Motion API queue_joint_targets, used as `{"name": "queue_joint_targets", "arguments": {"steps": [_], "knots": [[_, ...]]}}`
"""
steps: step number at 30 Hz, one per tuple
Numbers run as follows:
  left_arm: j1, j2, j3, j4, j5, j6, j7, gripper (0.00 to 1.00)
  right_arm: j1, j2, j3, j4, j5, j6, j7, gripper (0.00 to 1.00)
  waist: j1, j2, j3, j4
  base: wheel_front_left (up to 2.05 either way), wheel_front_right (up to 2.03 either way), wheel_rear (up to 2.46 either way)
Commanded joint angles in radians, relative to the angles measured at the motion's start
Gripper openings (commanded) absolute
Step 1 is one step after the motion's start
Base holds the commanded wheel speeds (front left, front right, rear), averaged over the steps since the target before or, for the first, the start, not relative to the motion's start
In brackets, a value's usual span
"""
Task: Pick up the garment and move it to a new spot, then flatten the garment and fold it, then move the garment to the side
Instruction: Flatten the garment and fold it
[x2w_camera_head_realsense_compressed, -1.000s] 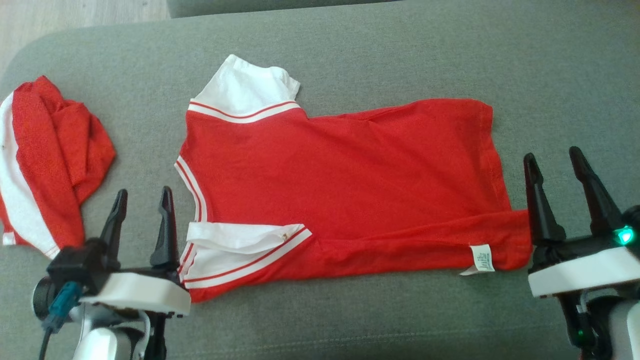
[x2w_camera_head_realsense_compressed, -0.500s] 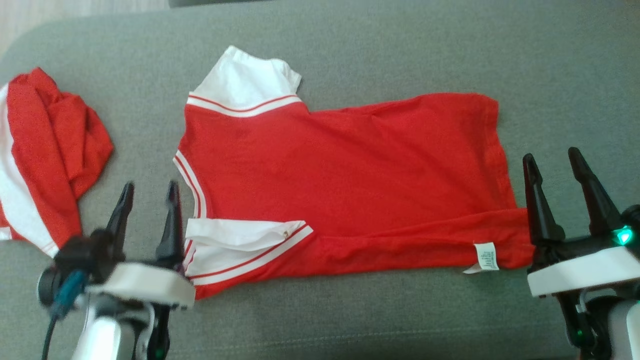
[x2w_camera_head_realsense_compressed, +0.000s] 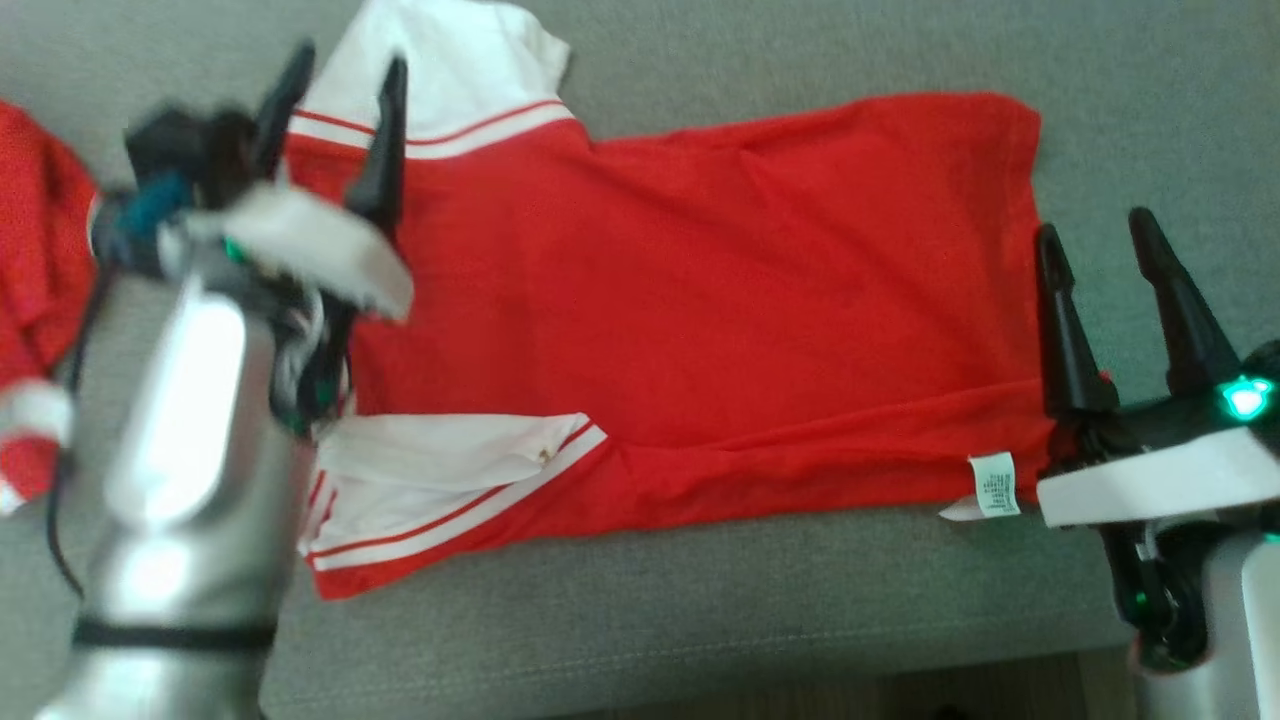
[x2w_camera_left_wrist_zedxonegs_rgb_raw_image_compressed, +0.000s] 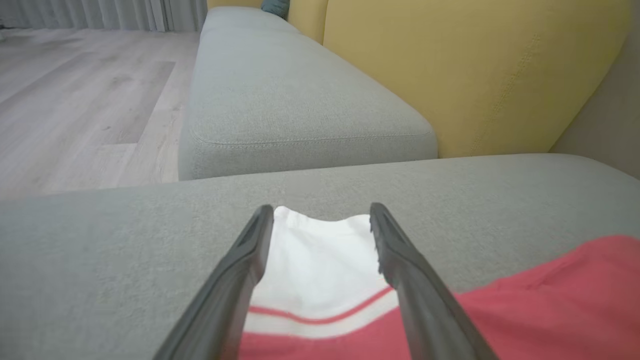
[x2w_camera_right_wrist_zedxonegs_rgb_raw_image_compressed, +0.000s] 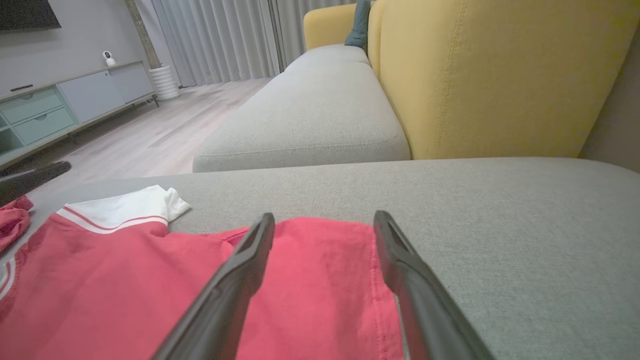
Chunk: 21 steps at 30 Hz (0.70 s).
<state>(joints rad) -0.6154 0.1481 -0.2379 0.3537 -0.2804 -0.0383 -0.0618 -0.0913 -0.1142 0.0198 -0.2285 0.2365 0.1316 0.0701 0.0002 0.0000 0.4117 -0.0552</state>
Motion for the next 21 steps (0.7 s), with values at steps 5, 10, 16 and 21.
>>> {"name": "queue_joint_targets", "arguments": {"steps": [5,10,16,21], "knots": [[-0.228,0.023,0.029,0.189,-0.007,-0.027,0.000,1.00,-0.045,-0.009,0.039,-0.027,-0.003,-0.001,-0.015,1.00,-0.0002,0.0000,0.081,-0.052,0.00,0.00,0.00],[-0.381,0.028,0.033,0.415,-0.008,-0.024,0.014,1.00,-0.061,-0.006,0.054,-0.018,0.000,-0.001,-0.024,1.00,-0.0002,0.0000,0.117,-0.075,0.00,0.00,0.00],[-0.483,0.039,0.031,0.649,-0.013,-0.027,0.037,1.00,-0.065,0.001,0.065,-0.002,0.004,-0.001,-0.031,1.00,-0.0002,0.0000,0.134,-0.097,0.00,0.00,0.00],[-0.517,0.038,0.020,0.783,-0.014,-0.031,0.067,0.76,-0.065,0.002,0.060,0.005,0.009,-0.001,-0.032,1.00,-0.0002,0.0000,0.136,-0.108,0.00,0.00,0.00]]}}
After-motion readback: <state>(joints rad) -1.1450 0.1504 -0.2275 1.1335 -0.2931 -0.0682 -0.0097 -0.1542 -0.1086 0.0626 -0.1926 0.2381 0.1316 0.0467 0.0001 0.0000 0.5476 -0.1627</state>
